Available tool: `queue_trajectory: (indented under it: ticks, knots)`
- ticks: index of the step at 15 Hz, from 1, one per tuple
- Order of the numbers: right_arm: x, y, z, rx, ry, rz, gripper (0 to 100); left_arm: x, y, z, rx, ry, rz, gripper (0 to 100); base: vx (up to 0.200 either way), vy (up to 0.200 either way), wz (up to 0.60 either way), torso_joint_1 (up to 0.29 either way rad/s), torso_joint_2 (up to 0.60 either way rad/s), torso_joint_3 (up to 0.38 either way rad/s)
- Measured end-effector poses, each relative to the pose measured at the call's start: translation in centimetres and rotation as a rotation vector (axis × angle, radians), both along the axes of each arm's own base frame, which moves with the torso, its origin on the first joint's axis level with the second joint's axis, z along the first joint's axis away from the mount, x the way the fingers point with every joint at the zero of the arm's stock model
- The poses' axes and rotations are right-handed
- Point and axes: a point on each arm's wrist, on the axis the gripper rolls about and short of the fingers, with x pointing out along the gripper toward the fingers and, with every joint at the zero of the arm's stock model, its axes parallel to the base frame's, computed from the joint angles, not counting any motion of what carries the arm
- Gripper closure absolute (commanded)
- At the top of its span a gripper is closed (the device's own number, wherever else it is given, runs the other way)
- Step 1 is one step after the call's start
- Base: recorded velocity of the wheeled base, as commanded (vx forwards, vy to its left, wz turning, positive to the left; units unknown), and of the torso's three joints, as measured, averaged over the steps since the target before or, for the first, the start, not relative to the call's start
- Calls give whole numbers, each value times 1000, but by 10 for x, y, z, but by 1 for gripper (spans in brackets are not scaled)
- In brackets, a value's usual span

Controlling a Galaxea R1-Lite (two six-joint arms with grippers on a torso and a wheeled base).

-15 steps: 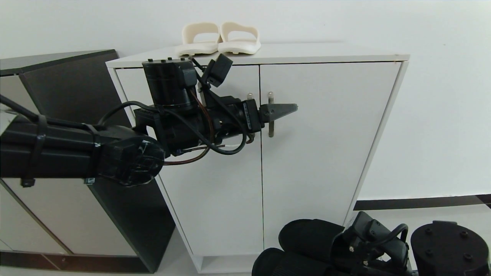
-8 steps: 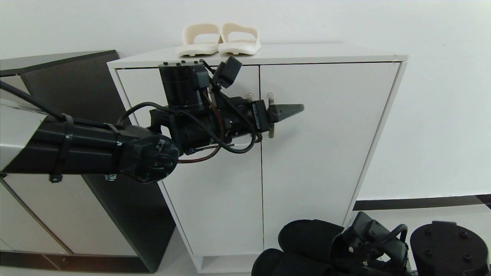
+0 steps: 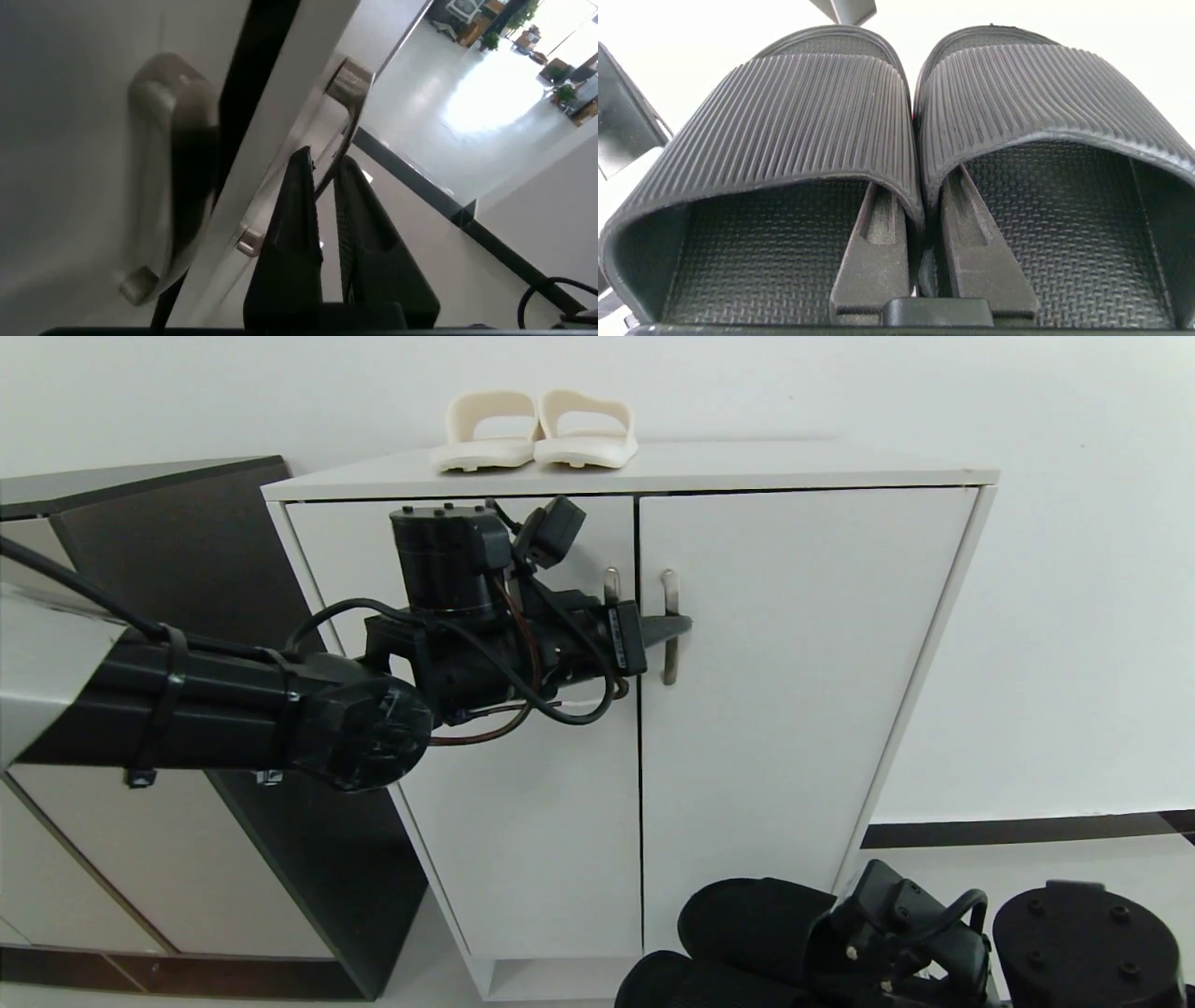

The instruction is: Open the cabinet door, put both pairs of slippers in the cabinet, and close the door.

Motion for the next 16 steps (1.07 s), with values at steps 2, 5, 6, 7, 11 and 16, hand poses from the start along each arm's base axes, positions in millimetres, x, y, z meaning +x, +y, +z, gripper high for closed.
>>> queue_trajectory:
  ticks: [2, 5, 6, 7, 11, 16]
  knots:
    - [-1, 0, 0, 12, 18, 43, 100, -16, -3, 4, 9, -14, -11, 100, 0, 0, 0, 0, 0, 0]
    - [-8, -6, 3, 48, 36, 116, 100, -42, -3, 10, 9, -24, -36, 100, 0, 0, 0, 0, 0, 0]
    - [-10, -9, 4, 51, 30, 142, 100, -49, -1, 12, 13, -33, -32, 100, 0, 0, 0, 0, 0, 0]
    - [-12, -11, 5, 49, 22, 155, 100, -55, 1, 13, 20, -44, -21, 100, 0, 0, 0, 0, 0, 0]
    - [-13, -14, 5, 45, 13, 153, 100, -83, 17, 11, 59, -78, -16, 100, 0, 0, 0, 0, 0, 0]
    - [-13, -14, 5, 42, 11, 151, 100, -97, 33, 20, 51, -119, 0, 100, 0, 0, 0, 0, 0, 0]
